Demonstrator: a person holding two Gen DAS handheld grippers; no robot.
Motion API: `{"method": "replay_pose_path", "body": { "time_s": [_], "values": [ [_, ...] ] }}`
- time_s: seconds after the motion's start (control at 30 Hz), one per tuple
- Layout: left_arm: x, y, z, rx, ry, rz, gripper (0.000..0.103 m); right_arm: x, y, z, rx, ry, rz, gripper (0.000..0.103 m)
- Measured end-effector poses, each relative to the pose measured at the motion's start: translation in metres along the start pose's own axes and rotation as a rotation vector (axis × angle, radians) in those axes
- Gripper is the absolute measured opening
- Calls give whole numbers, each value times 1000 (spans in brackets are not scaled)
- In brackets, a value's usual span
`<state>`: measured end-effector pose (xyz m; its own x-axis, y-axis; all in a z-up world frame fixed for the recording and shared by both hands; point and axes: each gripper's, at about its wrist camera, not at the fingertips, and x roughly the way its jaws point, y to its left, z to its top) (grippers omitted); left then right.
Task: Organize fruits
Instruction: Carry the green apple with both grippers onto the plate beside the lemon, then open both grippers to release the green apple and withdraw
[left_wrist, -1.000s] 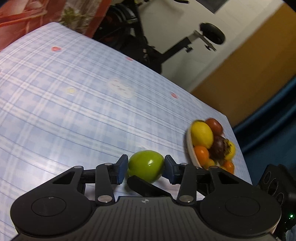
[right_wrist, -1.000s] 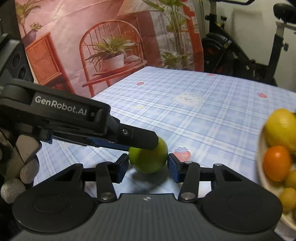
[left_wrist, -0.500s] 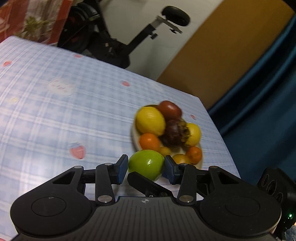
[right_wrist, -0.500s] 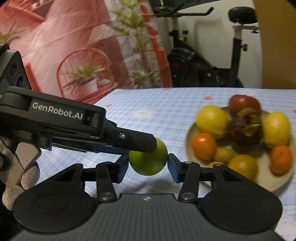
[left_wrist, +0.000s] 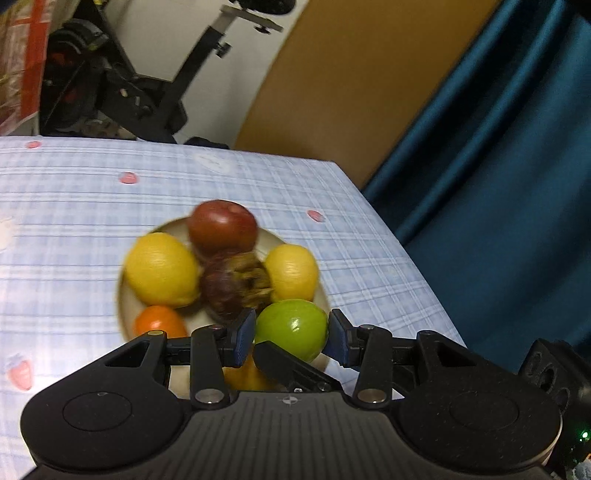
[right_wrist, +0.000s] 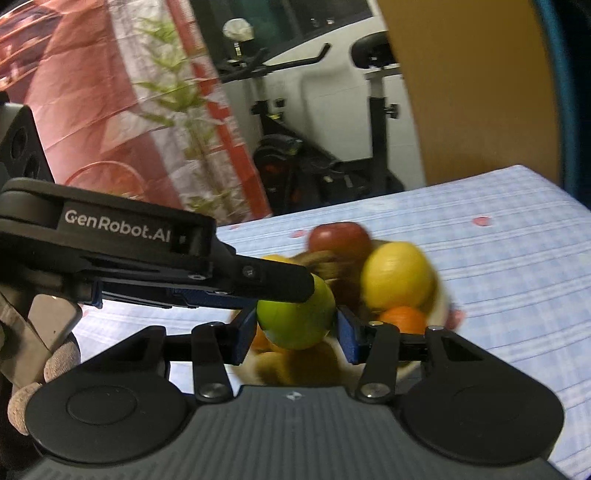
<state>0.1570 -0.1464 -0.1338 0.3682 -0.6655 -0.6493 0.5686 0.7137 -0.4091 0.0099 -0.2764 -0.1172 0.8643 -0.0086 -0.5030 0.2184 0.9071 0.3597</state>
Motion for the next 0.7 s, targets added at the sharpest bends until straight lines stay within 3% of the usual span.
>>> {"method": "replay_pose_path", "body": {
  "time_s": [0.27, 0.4, 0.7],
  "values": [
    [24, -5, 1, 19, 33, 12, 47, 4, -9, -5, -46, 15, -33, 49],
    [23, 0, 1, 13, 36, 16, 46, 7, -5, -6, -106, 8, -40, 49],
    [21, 3, -2, 18, 50, 40, 46, 11, -5, -8, -111, 7, -43, 48]
  ]
}}
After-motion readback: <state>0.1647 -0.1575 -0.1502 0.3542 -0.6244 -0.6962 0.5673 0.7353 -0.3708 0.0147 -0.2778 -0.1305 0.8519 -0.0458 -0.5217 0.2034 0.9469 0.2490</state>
